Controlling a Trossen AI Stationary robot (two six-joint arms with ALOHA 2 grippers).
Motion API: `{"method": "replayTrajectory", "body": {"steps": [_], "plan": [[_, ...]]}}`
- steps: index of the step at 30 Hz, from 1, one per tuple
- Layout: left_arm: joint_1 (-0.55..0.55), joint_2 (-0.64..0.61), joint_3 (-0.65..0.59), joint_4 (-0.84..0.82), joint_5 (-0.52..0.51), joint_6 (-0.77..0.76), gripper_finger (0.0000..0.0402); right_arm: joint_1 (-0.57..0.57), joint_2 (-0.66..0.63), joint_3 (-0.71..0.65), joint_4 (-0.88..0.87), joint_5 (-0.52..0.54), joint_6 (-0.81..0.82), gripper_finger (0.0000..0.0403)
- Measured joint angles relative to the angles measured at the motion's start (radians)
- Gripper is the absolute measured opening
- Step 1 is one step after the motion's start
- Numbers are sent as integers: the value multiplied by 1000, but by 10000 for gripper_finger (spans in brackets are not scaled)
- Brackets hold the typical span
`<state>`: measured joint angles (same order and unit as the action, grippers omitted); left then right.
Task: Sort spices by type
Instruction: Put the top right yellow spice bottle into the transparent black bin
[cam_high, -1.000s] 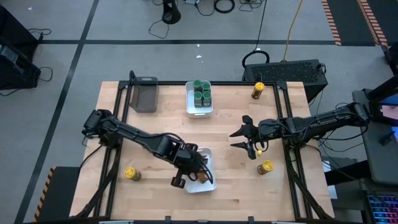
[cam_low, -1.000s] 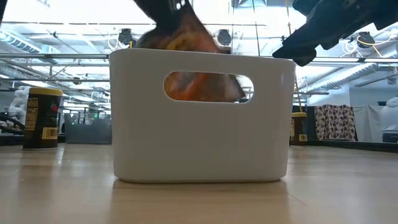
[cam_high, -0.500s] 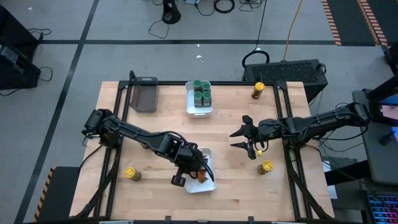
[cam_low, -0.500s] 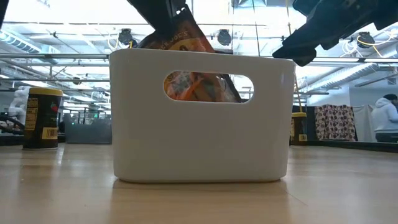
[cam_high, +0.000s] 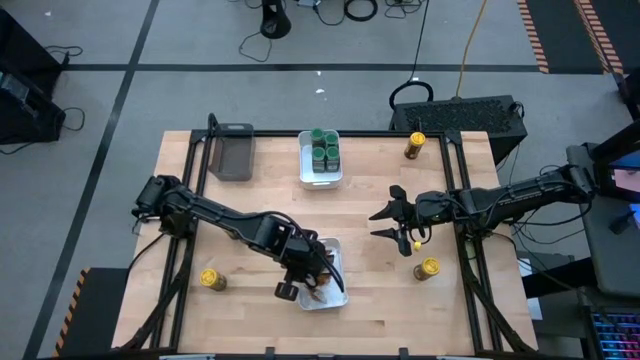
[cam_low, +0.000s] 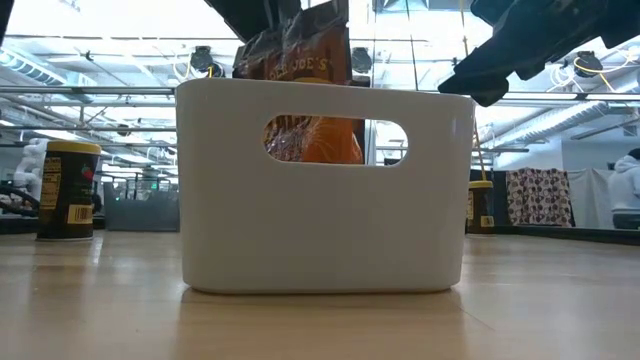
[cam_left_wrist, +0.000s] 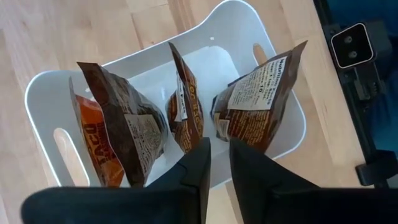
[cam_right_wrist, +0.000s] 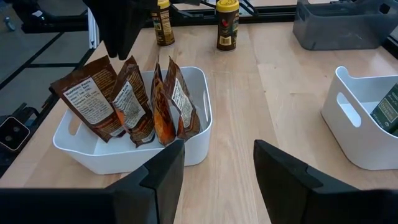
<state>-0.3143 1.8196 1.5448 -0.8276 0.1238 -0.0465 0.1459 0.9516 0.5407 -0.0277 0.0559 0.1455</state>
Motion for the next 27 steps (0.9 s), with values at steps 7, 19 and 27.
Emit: {"method": "replayTrajectory", "body": {"steps": [7, 19, 27], "plan": [[1, -31, 55, -52, -1, 0, 73, 0, 0, 0, 0, 0, 0, 173], [1, -54, 162, -260, -17, 11, 73, 0, 0, 0, 0, 0, 6, 173], [0, -270, 46, -237, -173, 14, 51, 0, 17, 0, 10, 0, 0, 173]]}}
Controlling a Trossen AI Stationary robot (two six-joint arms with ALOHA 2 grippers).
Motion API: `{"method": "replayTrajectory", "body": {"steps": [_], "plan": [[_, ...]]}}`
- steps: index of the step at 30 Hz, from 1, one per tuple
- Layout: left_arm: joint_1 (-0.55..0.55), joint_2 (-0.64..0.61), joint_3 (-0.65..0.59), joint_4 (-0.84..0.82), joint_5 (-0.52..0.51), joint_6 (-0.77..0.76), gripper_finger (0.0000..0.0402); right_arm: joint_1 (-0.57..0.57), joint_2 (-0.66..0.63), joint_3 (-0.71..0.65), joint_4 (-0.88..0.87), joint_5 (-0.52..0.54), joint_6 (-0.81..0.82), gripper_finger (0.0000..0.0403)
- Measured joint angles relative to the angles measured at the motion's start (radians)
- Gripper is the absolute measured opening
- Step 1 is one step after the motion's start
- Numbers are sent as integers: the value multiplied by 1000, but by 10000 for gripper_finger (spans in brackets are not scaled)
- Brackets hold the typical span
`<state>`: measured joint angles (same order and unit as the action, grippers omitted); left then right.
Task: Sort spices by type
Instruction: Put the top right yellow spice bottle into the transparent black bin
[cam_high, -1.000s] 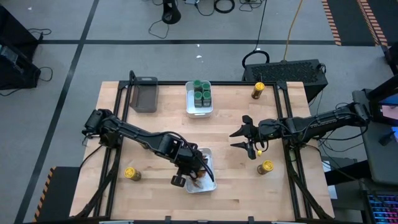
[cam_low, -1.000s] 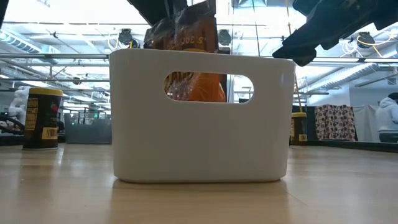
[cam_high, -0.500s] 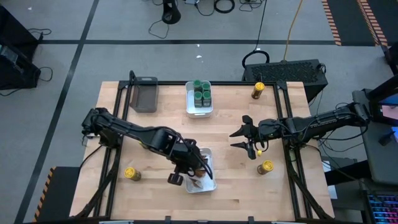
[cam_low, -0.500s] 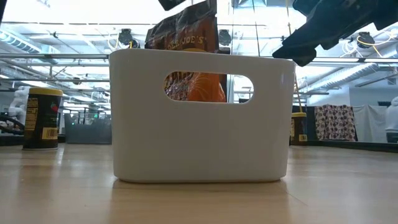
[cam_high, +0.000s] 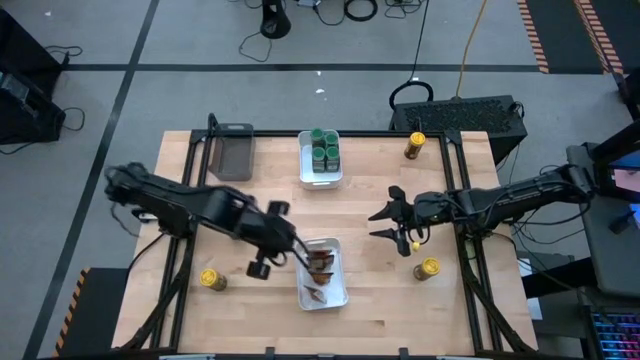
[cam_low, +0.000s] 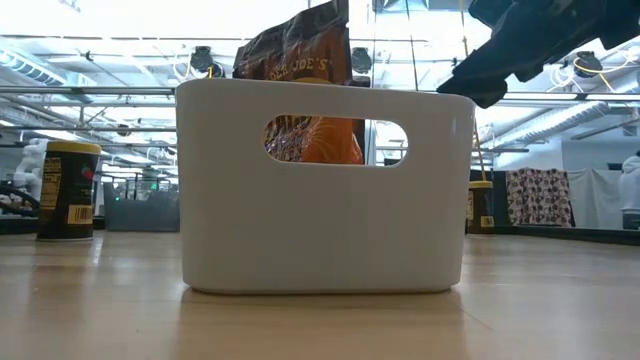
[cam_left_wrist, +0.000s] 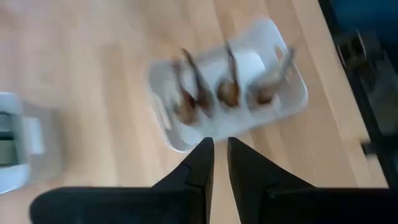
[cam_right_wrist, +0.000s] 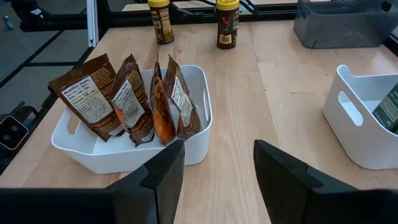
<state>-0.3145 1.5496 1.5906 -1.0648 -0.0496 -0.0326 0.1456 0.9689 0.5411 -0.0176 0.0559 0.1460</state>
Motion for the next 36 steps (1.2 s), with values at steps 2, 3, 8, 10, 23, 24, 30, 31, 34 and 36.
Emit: {"method": "replayTrajectory", "body": {"steps": [2, 3, 8, 10, 23, 24, 30, 31, 34, 36], "plan": [[-2, -83, -59, 68, -36, -12, 45, 0, 15, 0, 3, 0, 0, 173], [-2, -123, -93, 106, -44, -12, 42, 0, 25, 0, 15, 1, -1, 173], [-2, -323, -311, 316, -68, -12, 34, -1, 73, 0, 76, 5, -24, 173], [-2, -391, -400, 396, -70, -12, 33, -1, 86, 0, 93, 5, -30, 173], [-2, -652, -868, 866, -71, 35, 33, -16, 98, 0, 280, 79, -119, 173], [-2, -666, -900, 912, -71, 46, 33, -21, 98, 0, 296, 79, -122, 173], [4, -760, -1057, 1088, -74, 144, 33, -57, 98, 0, 329, 77, -140, 173], [8, -778, -1078, 1089, -82, 153, 33, -68, 98, 0, 329, 78, -143, 173], [27, -819, -1132, 1121, -110, 186, 33, -101, 98, 0, 328, 76, -158, 173], [45, -845, -1171, 1165, -118, 208, 33, -128, 97, 0, 328, 73, -173, 173]]}}
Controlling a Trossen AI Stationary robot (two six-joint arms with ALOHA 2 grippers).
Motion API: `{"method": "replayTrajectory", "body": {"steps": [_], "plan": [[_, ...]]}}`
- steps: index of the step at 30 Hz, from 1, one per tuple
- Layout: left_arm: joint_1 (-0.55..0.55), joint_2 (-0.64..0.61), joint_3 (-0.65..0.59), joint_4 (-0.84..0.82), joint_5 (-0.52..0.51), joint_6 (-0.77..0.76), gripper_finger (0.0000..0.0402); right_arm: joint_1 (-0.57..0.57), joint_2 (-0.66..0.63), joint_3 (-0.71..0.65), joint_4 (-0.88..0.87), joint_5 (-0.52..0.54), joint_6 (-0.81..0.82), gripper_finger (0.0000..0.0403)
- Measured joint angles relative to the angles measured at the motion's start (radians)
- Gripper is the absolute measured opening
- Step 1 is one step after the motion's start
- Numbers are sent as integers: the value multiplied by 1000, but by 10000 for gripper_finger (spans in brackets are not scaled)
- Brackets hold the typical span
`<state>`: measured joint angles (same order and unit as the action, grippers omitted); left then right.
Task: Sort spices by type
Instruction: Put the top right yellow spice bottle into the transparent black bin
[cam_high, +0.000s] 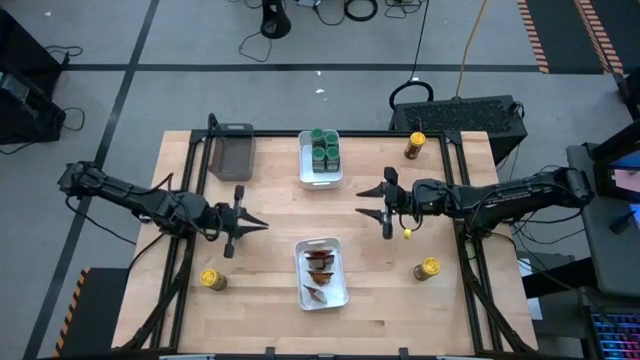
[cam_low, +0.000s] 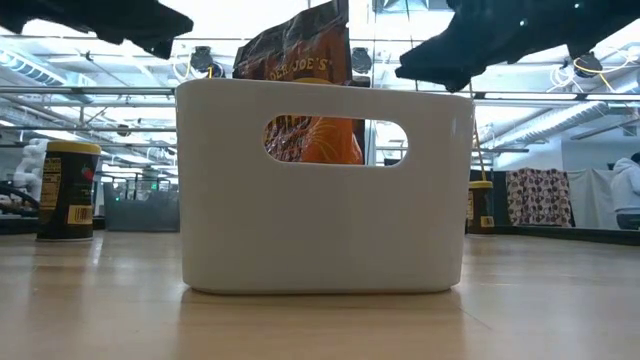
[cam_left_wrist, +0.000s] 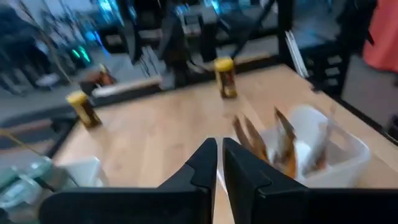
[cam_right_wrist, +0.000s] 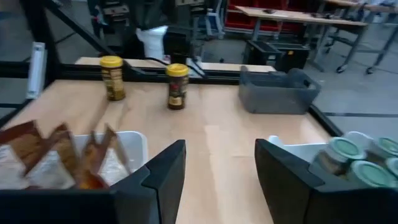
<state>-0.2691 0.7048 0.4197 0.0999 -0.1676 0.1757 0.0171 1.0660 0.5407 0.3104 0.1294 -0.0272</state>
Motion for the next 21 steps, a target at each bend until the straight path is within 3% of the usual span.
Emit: {"method": "replayTrajectory", "body": {"steps": [5, 12, 21], "plan": [[65, -63, -72, 79, -2, 42, 33, -72, 0, 0, -7, -10, -48, 173], [180, -164, -95, 71, 36, 42, 33, -187, -6, 0, -16, -137, -48, 173], [267, -307, -95, -92, 65, 14, 33, -268, -80, 0, -53, -139, 9, 173]]}}
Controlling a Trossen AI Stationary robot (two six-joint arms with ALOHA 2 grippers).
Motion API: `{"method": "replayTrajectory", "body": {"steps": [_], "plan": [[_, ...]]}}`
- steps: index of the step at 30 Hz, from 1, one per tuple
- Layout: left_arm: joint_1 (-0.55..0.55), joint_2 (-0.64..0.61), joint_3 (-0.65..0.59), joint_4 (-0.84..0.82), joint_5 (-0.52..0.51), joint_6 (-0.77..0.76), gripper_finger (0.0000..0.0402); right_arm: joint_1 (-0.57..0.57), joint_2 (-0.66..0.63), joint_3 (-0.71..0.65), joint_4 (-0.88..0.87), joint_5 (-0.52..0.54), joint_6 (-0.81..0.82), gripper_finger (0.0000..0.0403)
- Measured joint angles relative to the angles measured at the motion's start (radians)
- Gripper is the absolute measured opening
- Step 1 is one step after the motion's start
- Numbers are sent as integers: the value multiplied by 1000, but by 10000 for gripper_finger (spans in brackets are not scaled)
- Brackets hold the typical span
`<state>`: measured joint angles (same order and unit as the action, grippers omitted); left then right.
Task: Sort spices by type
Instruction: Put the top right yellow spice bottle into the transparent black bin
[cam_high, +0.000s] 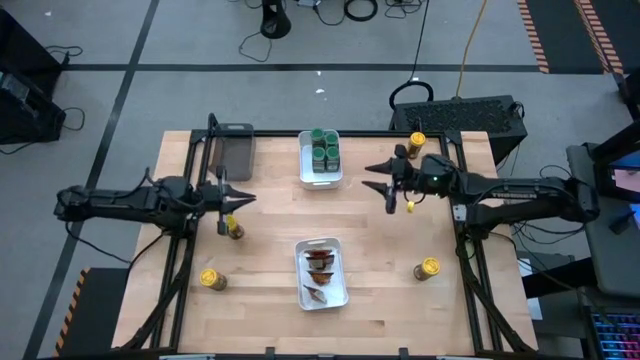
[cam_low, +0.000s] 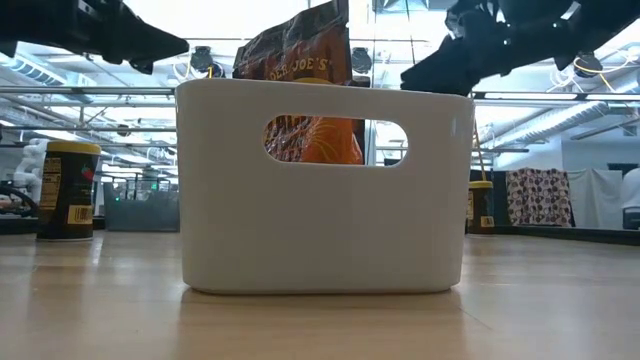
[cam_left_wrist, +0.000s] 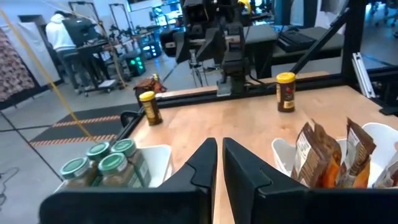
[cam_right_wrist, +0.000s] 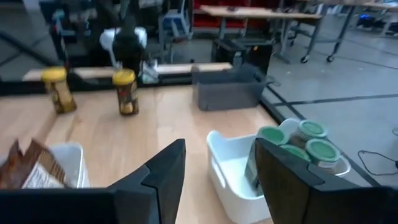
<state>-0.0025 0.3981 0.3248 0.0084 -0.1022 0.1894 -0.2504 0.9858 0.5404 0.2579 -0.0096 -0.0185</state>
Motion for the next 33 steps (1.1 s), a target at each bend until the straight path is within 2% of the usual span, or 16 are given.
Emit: {"method": "replayTrajectory", "body": {"steps": [8, 10, 14, 19, 23, 24, 28, 33], "plan": [[26, -117, 0, -76, -2, -19, 33, -40, -89, 0, -54, 2, 53, 173], [36, -131, 0, -82, -34, -58, 33, -64, -105, 14, -110, 5, 71, 173], [55, -143, 1, -73, -97, -150, 33, -114, -109, 101, -308, 9, 103, 173], [57, -143, 0, -78, -93, -221, 33, -130, -63, 279, -689, 26, 100, 173], [57, -143, 0, -78, -94, -257, 33, -151, -17, 470, -1010, 272, 88, 173], [57, -143, 0, -78, -94, -259, 34, -165, -5, 512, -1061, 301, 89, 173], [57, -143, 0, -78, -94, -260, 54, -259, 57, 653, -1208, 266, 82, 176], [57, -143, 0, -78, -96, -284, 109, -402, 152, 698, -1271, 264, 34, 199]]}}
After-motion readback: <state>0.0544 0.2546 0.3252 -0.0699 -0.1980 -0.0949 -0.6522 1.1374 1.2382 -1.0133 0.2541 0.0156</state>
